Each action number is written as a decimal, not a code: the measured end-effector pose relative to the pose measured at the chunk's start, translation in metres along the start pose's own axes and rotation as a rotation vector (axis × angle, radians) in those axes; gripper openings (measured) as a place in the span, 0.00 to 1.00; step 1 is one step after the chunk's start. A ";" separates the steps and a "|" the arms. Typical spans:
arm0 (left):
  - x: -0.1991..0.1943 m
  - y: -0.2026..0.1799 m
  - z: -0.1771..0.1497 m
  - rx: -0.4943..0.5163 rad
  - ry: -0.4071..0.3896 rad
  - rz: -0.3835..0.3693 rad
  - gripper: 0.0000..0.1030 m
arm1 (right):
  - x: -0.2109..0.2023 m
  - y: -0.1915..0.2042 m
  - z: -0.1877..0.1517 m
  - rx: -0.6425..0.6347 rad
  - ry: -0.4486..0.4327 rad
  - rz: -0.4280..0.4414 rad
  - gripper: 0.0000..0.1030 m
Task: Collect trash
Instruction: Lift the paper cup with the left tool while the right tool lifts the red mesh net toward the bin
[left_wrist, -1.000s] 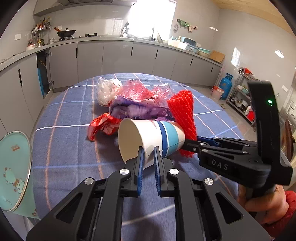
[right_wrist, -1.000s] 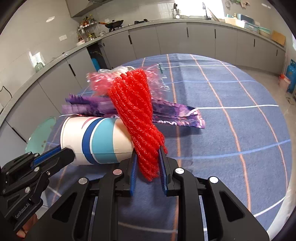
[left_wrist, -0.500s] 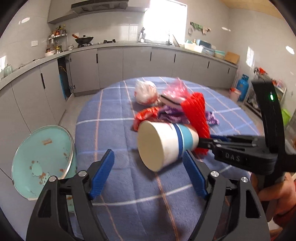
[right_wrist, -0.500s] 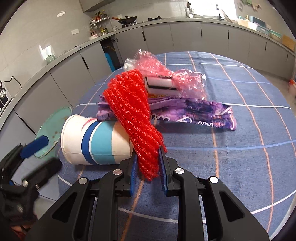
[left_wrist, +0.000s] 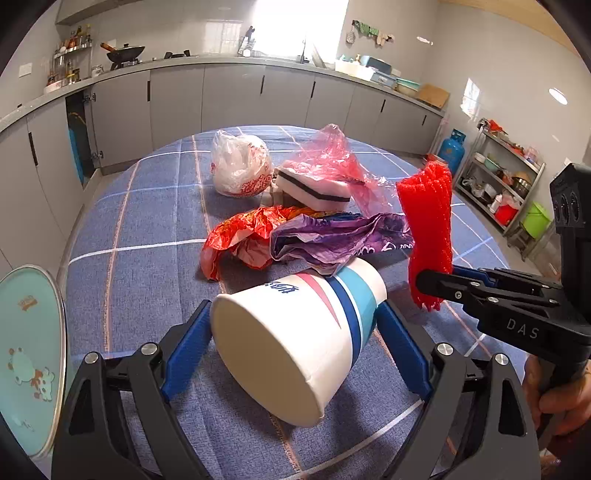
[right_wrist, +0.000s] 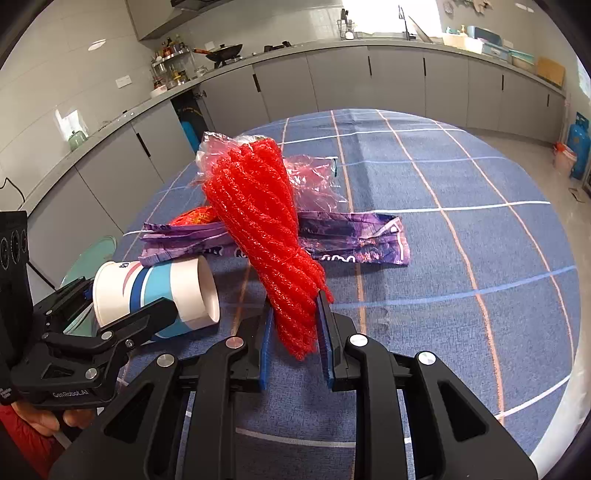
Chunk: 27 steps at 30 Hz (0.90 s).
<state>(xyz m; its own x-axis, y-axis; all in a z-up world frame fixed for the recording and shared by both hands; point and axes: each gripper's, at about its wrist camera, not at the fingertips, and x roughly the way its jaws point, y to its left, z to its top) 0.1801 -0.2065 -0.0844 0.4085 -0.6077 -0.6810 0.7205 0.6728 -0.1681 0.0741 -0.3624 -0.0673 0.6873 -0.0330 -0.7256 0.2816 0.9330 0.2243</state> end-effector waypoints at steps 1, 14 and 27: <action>-0.001 -0.002 -0.001 0.005 -0.005 0.008 0.83 | 0.001 0.000 -0.001 0.002 0.002 0.002 0.22; -0.013 -0.015 -0.007 -0.011 -0.042 0.028 0.57 | 0.006 0.013 -0.002 -0.013 0.009 0.012 0.22; -0.020 -0.020 -0.008 -0.001 -0.056 0.017 0.37 | 0.006 0.017 0.000 -0.025 0.002 -0.007 0.22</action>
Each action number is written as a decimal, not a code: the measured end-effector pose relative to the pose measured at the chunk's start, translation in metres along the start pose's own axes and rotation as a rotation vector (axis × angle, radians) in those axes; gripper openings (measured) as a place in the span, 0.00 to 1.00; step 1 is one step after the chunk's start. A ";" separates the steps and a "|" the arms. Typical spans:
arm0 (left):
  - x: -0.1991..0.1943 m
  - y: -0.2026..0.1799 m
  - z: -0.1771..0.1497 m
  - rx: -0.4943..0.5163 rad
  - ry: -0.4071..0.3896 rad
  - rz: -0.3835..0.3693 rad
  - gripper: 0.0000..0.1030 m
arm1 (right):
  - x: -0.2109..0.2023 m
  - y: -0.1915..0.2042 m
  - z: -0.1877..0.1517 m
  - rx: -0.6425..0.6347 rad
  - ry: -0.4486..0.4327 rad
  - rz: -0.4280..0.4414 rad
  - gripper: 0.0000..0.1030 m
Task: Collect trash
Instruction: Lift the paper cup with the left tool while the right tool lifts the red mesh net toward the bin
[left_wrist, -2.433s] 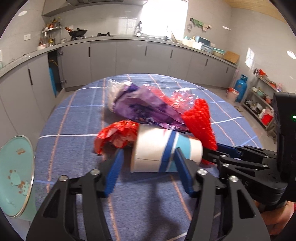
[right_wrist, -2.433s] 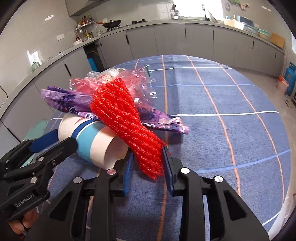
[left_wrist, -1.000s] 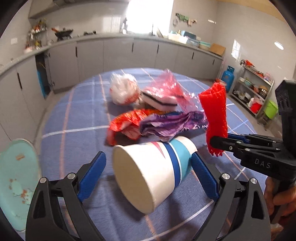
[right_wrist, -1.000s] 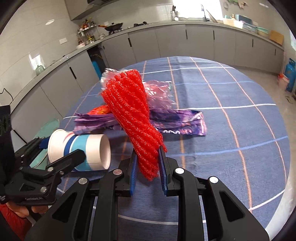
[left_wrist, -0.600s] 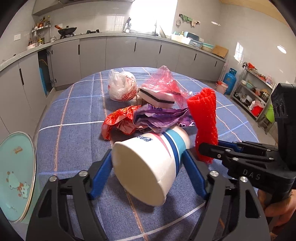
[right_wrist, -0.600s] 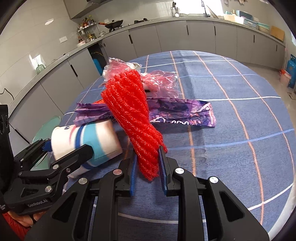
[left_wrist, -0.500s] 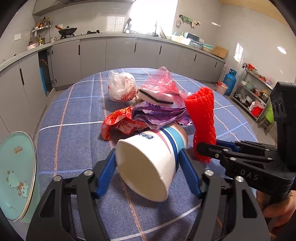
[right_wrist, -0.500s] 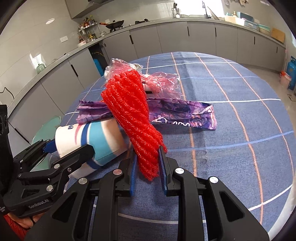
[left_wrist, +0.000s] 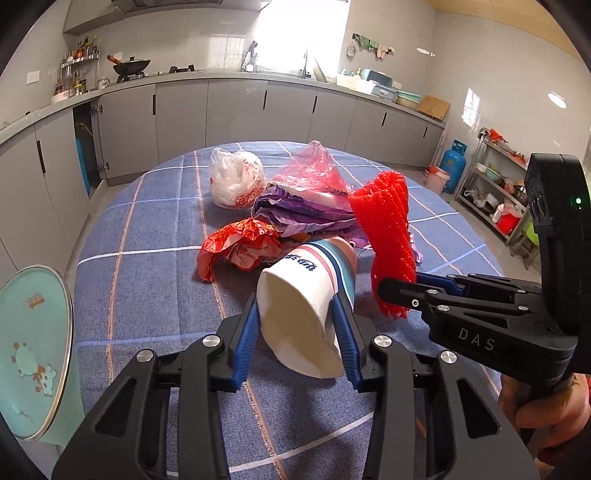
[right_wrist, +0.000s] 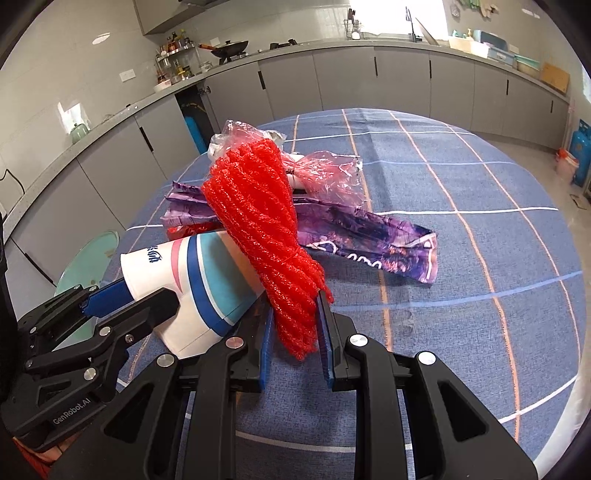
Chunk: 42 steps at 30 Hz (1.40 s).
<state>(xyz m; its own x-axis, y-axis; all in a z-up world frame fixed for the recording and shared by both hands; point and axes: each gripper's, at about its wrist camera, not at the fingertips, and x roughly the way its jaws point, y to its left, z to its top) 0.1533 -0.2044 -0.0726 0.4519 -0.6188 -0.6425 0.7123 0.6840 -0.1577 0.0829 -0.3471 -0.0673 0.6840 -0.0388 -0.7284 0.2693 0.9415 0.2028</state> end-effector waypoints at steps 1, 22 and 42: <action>0.000 0.001 0.000 -0.001 -0.001 -0.001 0.37 | 0.000 0.000 0.000 0.001 -0.001 -0.002 0.22; -0.049 0.016 -0.007 -0.033 -0.071 0.002 0.30 | -0.015 0.011 0.006 -0.012 -0.034 0.016 0.22; -0.134 0.078 -0.016 -0.168 -0.236 0.116 0.31 | -0.028 0.073 0.019 -0.124 -0.078 0.061 0.22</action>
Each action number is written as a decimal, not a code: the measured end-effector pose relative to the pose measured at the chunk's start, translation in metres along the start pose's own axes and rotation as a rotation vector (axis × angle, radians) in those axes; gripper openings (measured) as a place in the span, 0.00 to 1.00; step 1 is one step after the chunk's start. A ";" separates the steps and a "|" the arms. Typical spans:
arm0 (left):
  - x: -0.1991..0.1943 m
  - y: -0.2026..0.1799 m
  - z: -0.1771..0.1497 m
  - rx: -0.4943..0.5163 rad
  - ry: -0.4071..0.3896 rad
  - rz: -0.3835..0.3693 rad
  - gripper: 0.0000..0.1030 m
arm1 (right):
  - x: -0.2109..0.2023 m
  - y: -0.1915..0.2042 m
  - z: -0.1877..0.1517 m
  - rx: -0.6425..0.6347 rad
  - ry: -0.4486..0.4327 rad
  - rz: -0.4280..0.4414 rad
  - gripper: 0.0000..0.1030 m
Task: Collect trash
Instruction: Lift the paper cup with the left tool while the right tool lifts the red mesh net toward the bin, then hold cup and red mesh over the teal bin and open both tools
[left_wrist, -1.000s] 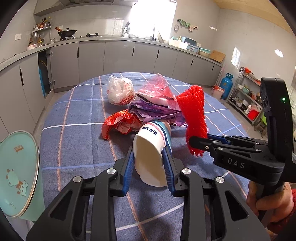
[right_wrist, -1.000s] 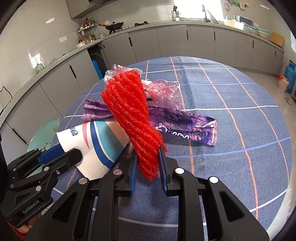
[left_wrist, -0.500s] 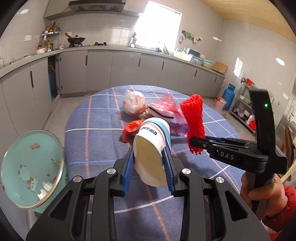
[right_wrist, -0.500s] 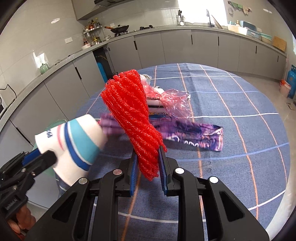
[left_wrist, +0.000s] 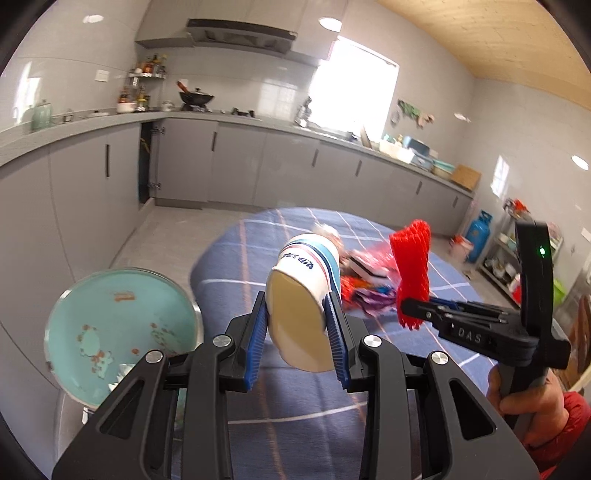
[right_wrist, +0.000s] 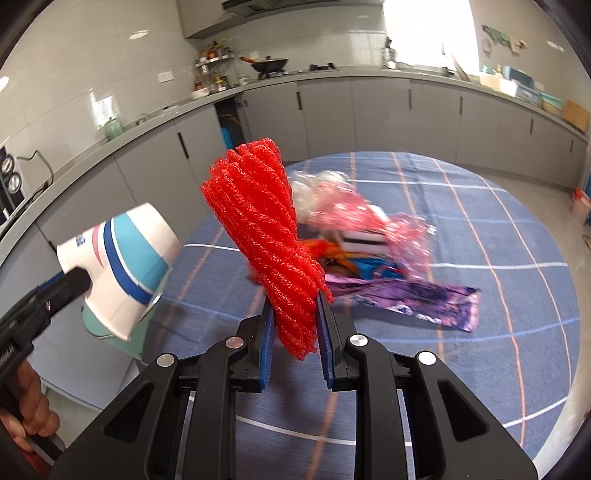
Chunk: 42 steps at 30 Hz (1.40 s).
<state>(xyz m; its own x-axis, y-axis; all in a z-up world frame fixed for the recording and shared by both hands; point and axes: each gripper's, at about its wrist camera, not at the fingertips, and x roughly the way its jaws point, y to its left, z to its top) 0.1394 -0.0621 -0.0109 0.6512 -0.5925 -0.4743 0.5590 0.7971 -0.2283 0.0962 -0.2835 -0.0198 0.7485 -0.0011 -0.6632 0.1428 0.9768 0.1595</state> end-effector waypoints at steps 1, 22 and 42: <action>-0.003 0.005 0.001 -0.008 -0.009 0.011 0.31 | 0.001 0.006 0.001 -0.011 0.000 0.005 0.22; -0.061 0.111 -0.013 -0.166 -0.066 0.218 0.31 | 0.057 0.157 0.020 -0.269 0.030 0.126 0.22; -0.002 0.164 -0.027 -0.206 0.095 0.383 0.31 | 0.154 0.226 0.007 -0.389 0.148 0.112 0.22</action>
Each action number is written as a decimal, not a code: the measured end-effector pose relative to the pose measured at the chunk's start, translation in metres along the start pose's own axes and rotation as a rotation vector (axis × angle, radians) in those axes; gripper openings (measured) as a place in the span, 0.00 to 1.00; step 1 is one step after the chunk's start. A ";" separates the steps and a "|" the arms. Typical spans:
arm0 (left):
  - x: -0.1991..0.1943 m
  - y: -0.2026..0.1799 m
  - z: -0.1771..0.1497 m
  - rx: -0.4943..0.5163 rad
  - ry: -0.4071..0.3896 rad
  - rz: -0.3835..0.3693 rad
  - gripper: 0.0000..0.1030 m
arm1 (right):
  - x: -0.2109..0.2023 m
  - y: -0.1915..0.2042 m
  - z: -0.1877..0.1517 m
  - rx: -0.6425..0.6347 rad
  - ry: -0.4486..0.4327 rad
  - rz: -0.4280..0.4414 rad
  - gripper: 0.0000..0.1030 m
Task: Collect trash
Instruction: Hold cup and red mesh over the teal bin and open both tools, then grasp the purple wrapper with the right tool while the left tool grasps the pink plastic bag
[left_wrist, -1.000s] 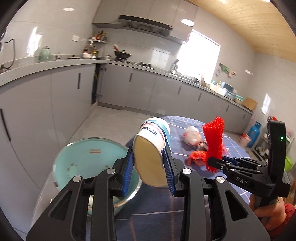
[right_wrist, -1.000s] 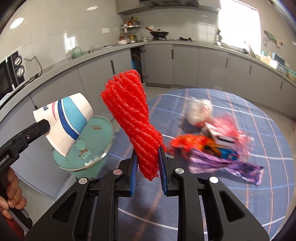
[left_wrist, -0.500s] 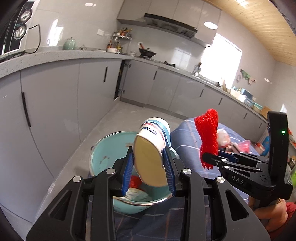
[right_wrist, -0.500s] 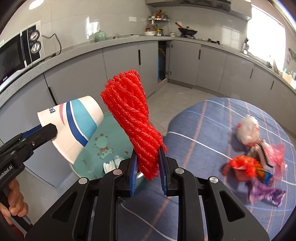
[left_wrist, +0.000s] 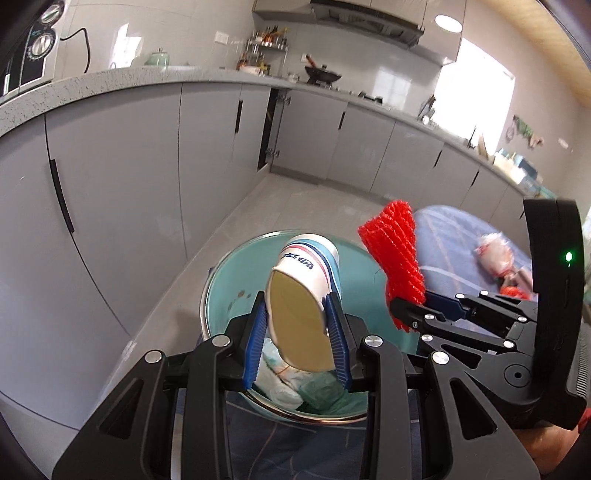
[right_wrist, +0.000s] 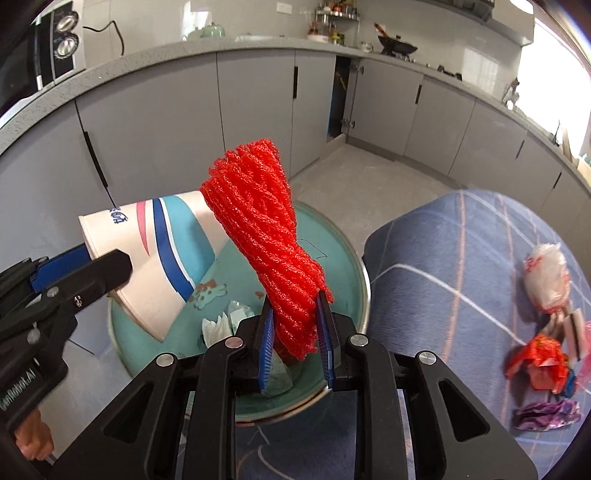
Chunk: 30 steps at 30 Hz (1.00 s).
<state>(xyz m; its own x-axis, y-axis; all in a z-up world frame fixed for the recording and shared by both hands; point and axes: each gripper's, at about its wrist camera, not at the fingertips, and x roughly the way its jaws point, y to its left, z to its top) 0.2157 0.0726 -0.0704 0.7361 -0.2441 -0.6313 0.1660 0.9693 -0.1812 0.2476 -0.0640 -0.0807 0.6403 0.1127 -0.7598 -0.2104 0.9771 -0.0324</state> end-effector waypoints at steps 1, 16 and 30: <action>0.005 -0.002 0.000 0.011 0.012 0.012 0.31 | 0.005 -0.001 0.001 0.002 0.006 0.007 0.22; -0.009 0.006 0.003 -0.027 -0.018 0.106 0.86 | -0.043 -0.038 -0.001 0.123 -0.170 0.064 0.79; -0.041 -0.014 0.005 -0.070 -0.100 0.170 0.89 | -0.110 -0.073 -0.056 0.078 -0.257 -0.259 0.95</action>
<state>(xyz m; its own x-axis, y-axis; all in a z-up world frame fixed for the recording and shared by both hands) 0.1864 0.0693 -0.0382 0.8115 -0.0697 -0.5802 -0.0098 0.9911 -0.1326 0.1510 -0.1576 -0.0308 0.8317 -0.1081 -0.5446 0.0335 0.9888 -0.1451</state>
